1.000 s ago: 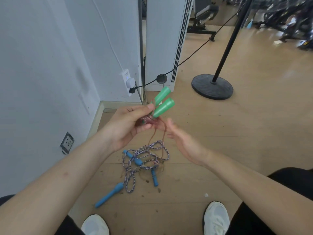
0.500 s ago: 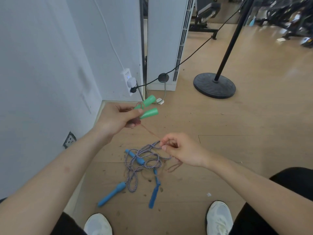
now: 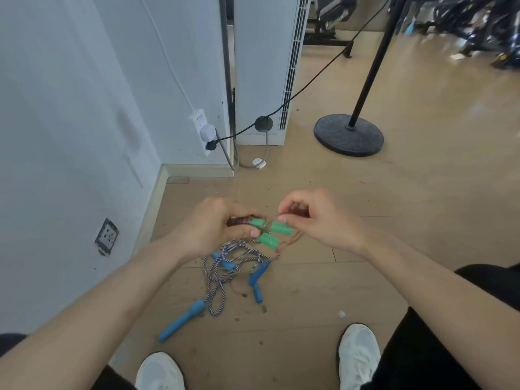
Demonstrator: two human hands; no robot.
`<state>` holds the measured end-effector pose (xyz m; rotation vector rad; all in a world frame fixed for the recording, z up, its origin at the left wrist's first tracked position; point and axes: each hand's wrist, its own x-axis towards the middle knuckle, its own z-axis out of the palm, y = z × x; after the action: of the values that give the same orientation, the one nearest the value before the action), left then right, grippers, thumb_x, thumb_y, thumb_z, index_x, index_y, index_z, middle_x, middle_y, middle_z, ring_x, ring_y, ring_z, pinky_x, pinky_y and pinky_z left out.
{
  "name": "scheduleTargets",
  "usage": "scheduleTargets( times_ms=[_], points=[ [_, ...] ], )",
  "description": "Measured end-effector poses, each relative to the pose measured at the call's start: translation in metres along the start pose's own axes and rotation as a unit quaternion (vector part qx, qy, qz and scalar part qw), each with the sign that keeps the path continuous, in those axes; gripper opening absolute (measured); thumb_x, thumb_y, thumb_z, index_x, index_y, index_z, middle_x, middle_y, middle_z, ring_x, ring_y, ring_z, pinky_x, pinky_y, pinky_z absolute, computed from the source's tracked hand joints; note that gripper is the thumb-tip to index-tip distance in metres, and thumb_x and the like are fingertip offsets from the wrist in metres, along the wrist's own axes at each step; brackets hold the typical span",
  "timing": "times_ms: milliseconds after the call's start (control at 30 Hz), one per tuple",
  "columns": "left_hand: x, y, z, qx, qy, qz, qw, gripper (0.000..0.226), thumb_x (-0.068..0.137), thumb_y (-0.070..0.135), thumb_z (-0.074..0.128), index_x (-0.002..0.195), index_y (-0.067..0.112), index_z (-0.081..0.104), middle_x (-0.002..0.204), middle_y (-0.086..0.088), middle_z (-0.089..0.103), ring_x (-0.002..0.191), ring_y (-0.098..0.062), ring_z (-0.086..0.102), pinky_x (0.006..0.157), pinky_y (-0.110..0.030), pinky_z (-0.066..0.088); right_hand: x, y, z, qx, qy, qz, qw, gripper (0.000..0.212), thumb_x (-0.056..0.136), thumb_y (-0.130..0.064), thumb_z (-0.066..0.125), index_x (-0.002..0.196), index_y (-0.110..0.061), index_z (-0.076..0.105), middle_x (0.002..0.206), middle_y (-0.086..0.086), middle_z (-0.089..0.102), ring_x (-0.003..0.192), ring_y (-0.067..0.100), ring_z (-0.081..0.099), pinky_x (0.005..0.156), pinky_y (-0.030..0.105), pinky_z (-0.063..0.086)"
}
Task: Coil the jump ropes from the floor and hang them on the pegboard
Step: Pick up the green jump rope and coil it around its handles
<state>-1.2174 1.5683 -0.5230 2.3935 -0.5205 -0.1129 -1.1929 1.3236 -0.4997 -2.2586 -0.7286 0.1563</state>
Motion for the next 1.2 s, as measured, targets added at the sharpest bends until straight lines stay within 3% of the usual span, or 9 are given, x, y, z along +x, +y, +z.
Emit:
scheduleTargets(
  times_ms=[133, 233, 333, 400, 500, 667, 800, 1000, 1200],
  points=[
    [-0.001, 0.01, 0.004, 0.025, -0.036, 0.033, 0.999, 0.029, 0.087, 0.044, 0.073, 0.115, 0.037, 0.07, 0.087, 0.012, 0.066, 0.079, -0.007, 0.059, 0.073, -0.03, 0.048, 0.003, -0.002, 0.007, 0.038, 0.011, -0.024, 0.999, 0.002, 0.089, -0.016, 0.072, 0.087, -0.016, 0.073, 0.066, -0.021, 0.064, 0.062, 0.001, 0.057, 0.06, 0.015, 0.039],
    [0.0, 0.02, 0.007, -0.043, -0.022, 0.032, 0.998, 0.027, 0.084, 0.046, 0.074, 0.09, 0.022, 0.066, 0.071, 0.002, 0.055, 0.064, -0.012, 0.049, 0.062, -0.033, 0.043, 0.008, -0.006, 0.013, 0.085, 0.042, -0.045, 0.994, 0.006, 0.088, -0.027, 0.069, 0.088, -0.021, 0.072, 0.075, -0.002, 0.071, 0.068, 0.021, 0.066, 0.064, 0.045, 0.054],
    [0.002, 0.025, 0.004, -0.088, 0.002, 0.032, 0.996, 0.019, 0.084, 0.034, 0.079, 0.086, 0.02, 0.067, 0.07, -0.003, 0.055, 0.062, -0.007, 0.046, 0.058, -0.026, 0.037, 0.013, -0.005, 0.012, 0.119, 0.067, -0.05, 0.989, 0.013, 0.085, -0.04, 0.067, 0.088, -0.028, 0.07, 0.076, 0.006, 0.072, 0.07, 0.035, 0.066, 0.066, 0.054, 0.054],
    [0.003, 0.025, -0.001, -0.124, 0.004, 0.026, 0.992, 0.013, 0.085, 0.03, 0.078, 0.091, 0.022, 0.07, 0.069, 0.002, 0.057, 0.063, -0.007, 0.048, 0.06, -0.025, 0.038, 0.016, 0.0, 0.006, 0.126, 0.066, -0.035, 0.989, 0.012, 0.084, -0.039, 0.071, 0.088, -0.027, 0.071, 0.076, 0.016, 0.07, 0.069, 0.039, 0.064, 0.064, 0.053, 0.053],
    [0.002, 0.02, -0.012, -0.231, 0.001, 0.008, 0.973, 0.018, 0.085, 0.028, 0.077, 0.1, 0.019, 0.072, 0.075, 0.003, 0.062, 0.068, -0.009, 0.056, 0.067, -0.023, 0.045, 0.021, 0.01, -0.006, 0.126, 0.021, 0.007, 0.992, 0.007, 0.088, -0.016, 0.074, 0.085, -0.021, 0.07, 0.08, 0.02, 0.069, 0.068, 0.023, 0.059, 0.063, 0.041, 0.048],
    [0.005, 0.012, -0.028, -0.43, 0.088, -0.078, 0.895, 0.043, 0.089, 0.035, 0.068, 0.126, 0.014, 0.065, 0.097, -0.007, 0.069, 0.073, -0.012, 0.062, 0.062, -0.023, 0.041, 0.025, 0.026, -0.021, 0.164, 0.005, 0.069, 0.984, 0.015, 0.093, -0.003, 0.065, 0.086, -0.015, 0.064, 0.074, 0.004, 0.06, 0.066, 0.01, 0.058, 0.071, 0.03, 0.051],
    [0.009, 0.004, -0.037, -0.509, 0.18, -0.145, 0.829, 0.034, 0.098, 0.037, 0.057, 0.116, 0.009, 0.064, 0.081, -0.005, 0.063, 0.063, -0.01, 0.047, 0.053, -0.018, 0.037, 0.025, 0.033, -0.021, 0.202, -0.029, 0.116, 0.972, 0.007, 0.095, -0.003, 0.062, 0.092, -0.01, 0.064, 0.078, 0.008, 0.067, 0.072, 0.017, 0.068, 0.085, 0.044, 0.056],
    [0.012, 0.008, -0.032, -0.581, 0.234, -0.229, 0.745, 0.027, 0.096, 0.041, 0.061, 0.094, 0.015, 0.068, 0.075, -0.001, 0.064, 0.052, -0.007, 0.043, 0.047, -0.015, 0.041, 0.022, 0.032, -0.009, 0.206, -0.121, 0.155, 0.959, 0.007, 0.099, -0.008, 0.058, 0.1, -0.003, 0.063, 0.081, 0.013, 0.071, 0.073, 0.017, 0.07, 0.08, 0.042, 0.052],
    [0.014, 0.004, -0.026, -0.514, 0.297, -0.261, 0.761, 0.025, 0.091, 0.038, 0.071, 0.092, 0.013, 0.067, 0.068, -0.001, 0.066, 0.051, -0.008, 0.05, 0.05, -0.019, 0.046, 0.016, 0.02, -0.002, 0.212, -0.214, 0.119, 0.946, 0.007, 0.099, -0.01, 0.057, 0.097, -0.01, 0.064, 0.078, 0.006, 0.07, 0.076, 0.021, 0.066, 0.076, 0.031, 0.052]
  ],
)
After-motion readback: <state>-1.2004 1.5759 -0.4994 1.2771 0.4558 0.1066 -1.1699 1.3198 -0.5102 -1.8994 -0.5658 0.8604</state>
